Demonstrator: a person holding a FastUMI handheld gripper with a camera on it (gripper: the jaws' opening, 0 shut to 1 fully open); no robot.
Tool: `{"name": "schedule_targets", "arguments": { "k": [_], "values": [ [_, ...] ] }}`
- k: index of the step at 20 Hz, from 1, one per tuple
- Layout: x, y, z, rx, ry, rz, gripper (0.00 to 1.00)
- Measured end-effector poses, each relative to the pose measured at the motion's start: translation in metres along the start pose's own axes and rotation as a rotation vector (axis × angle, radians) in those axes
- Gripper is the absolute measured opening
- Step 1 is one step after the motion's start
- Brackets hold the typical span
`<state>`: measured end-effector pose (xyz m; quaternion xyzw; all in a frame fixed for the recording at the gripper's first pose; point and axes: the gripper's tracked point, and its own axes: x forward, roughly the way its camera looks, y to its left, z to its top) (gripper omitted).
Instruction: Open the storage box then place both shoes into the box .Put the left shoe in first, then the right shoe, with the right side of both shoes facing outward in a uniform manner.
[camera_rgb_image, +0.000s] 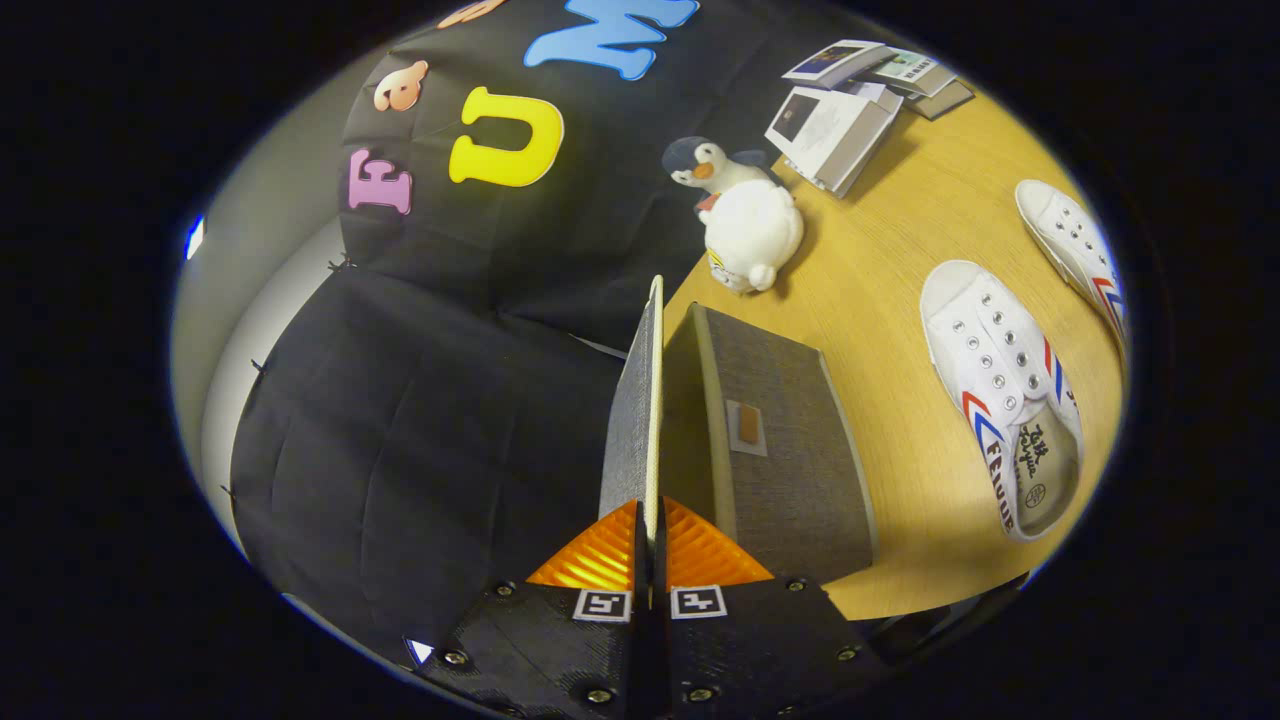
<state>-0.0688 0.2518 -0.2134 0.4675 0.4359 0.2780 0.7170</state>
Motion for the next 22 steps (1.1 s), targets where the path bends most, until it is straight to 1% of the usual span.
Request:
{"name": "schedule_targets", "arguments": {
  "k": [3,9,14,22],
  "values": [
    [-0.002,0.033,0.003,-0.029,-0.003,0.041,0.0],
    [0.006,0.088,-0.006,-0.135,-0.009,0.067,0.0],
    [0.027,0.118,-0.024,-0.232,0.006,0.065,0.0],
    [0.064,0.16,-0.068,-0.47,0.059,0.06,0.0]
  ]
}}
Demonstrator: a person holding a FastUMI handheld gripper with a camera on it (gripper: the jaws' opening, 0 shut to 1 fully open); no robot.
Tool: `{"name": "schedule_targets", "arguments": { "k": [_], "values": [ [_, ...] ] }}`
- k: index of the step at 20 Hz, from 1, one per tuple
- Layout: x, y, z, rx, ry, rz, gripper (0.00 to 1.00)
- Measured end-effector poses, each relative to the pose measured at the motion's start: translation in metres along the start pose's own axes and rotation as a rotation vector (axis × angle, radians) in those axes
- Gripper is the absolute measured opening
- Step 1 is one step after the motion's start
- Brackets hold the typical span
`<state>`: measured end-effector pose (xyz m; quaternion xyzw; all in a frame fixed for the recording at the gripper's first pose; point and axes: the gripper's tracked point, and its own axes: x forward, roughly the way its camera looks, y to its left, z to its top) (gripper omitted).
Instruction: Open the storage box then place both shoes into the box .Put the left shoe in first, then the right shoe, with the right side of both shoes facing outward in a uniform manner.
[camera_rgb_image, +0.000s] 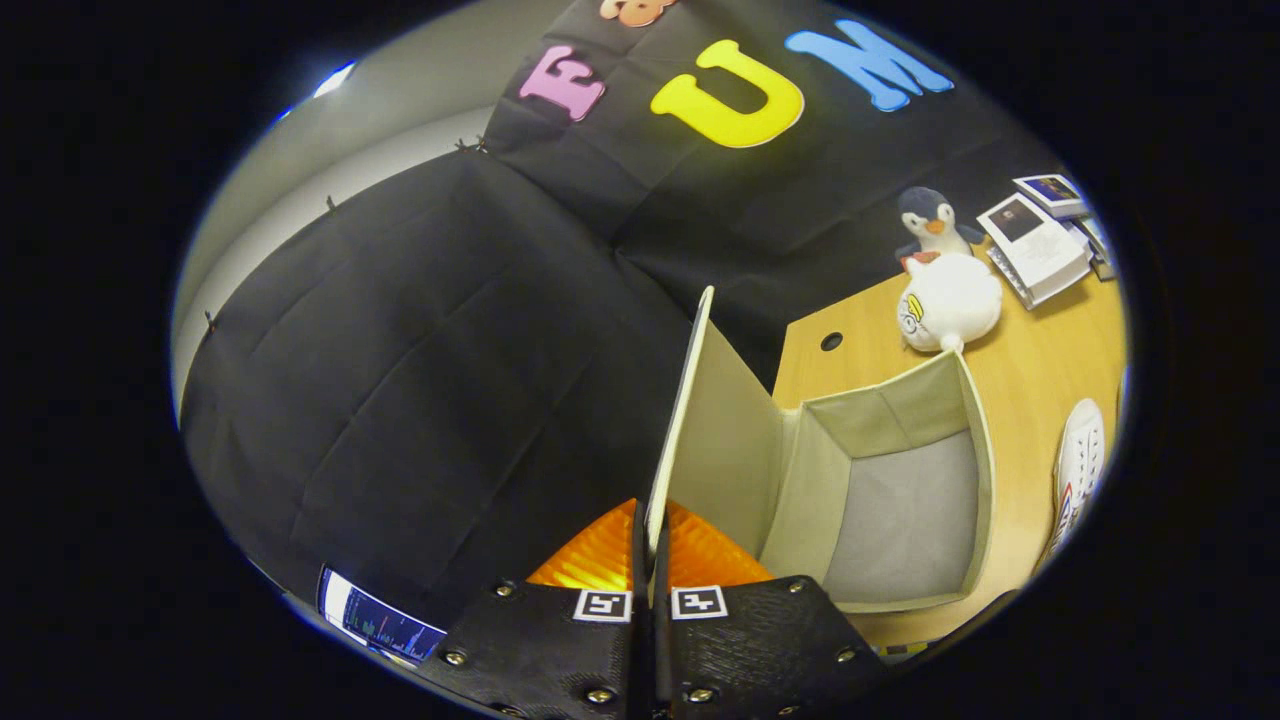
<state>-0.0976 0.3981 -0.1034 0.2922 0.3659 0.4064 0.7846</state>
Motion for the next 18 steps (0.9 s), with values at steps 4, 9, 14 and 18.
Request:
{"name": "schedule_targets", "arguments": {
  "k": [4,9,14,18],
  "values": [
    [0.022,0.029,-0.01,-0.109,0.03,0.03,0.15],
    [0.043,0.046,-0.019,-0.25,0.04,0.043,0.77],
    [0.033,0.027,0.0,-0.322,-0.017,-0.012,0.97],
    [0.003,-0.016,0.028,-0.383,-0.07,-0.128,0.97]
  ]
}}
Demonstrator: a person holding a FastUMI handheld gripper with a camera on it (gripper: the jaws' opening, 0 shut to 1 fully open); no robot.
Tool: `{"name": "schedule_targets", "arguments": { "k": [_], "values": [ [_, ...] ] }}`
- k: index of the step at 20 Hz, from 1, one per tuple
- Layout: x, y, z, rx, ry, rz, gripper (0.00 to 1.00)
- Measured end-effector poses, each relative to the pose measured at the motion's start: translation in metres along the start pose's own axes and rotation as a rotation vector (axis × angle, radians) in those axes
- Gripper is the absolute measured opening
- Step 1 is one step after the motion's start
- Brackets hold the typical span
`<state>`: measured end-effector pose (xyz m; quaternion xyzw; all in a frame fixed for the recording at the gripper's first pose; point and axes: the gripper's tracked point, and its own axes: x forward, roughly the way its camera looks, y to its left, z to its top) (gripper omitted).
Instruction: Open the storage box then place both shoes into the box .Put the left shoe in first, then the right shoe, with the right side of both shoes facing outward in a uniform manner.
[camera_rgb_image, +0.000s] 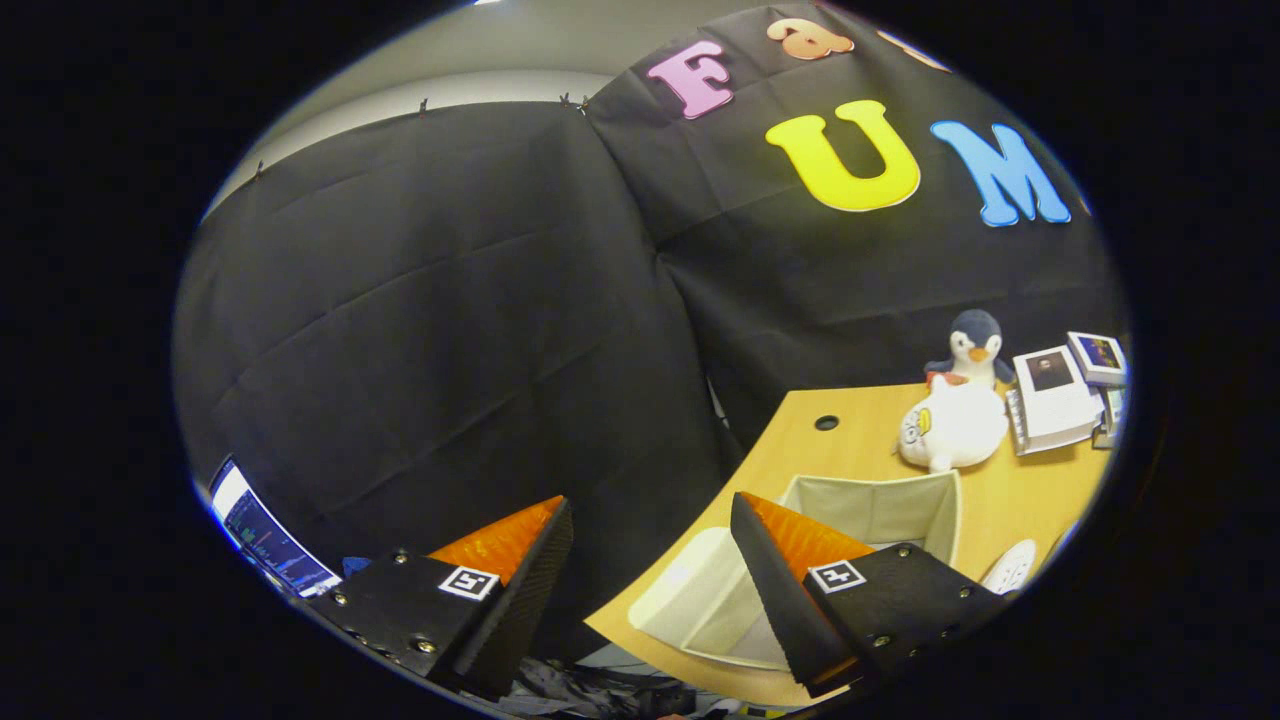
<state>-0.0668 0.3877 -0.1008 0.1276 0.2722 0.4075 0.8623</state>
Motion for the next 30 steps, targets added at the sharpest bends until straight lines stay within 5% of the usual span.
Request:
{"name": "schedule_targets", "arguments": {
  "k": [16,30],
  "values": [
    [-0.107,-0.206,-0.014,-0.016,-0.016,-0.413,0.97],
    [-0.135,-0.309,-0.11,0.036,0.181,-0.56,0.97]
  ]
}}
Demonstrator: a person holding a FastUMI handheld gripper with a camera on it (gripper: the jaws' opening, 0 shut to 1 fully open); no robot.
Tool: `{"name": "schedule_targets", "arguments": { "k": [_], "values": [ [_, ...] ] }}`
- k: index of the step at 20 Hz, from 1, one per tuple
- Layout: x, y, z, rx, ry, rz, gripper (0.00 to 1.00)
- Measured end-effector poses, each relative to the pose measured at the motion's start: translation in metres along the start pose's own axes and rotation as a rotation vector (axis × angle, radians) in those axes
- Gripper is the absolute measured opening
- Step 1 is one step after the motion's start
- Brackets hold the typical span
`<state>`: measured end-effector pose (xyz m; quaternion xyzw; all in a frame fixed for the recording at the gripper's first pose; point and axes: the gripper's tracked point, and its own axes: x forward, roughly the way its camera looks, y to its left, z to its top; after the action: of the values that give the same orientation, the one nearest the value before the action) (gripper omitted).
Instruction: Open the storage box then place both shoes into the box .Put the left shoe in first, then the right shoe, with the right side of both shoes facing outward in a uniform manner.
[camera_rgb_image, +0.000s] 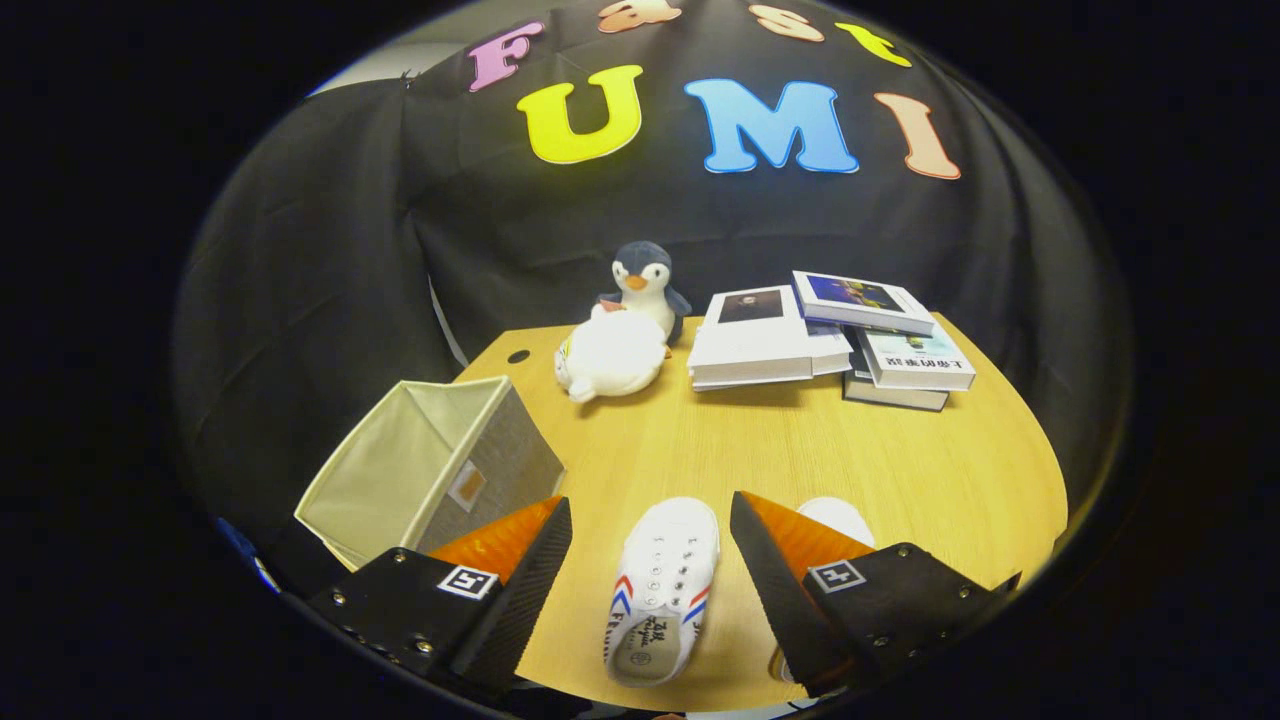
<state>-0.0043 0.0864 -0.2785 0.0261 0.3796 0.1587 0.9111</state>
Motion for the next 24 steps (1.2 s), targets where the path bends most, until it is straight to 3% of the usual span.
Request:
{"name": "schedule_targets", "arguments": {
  "k": [15,23,24],
  "values": [
    [0.034,-0.035,-0.103,-0.022,0.262,-0.017,0.98],
    [0.043,-0.036,-0.131,0.003,0.348,-0.006,0.98],
    [0.044,-0.032,-0.134,0.024,0.356,0.01,0.94]
  ]
}}
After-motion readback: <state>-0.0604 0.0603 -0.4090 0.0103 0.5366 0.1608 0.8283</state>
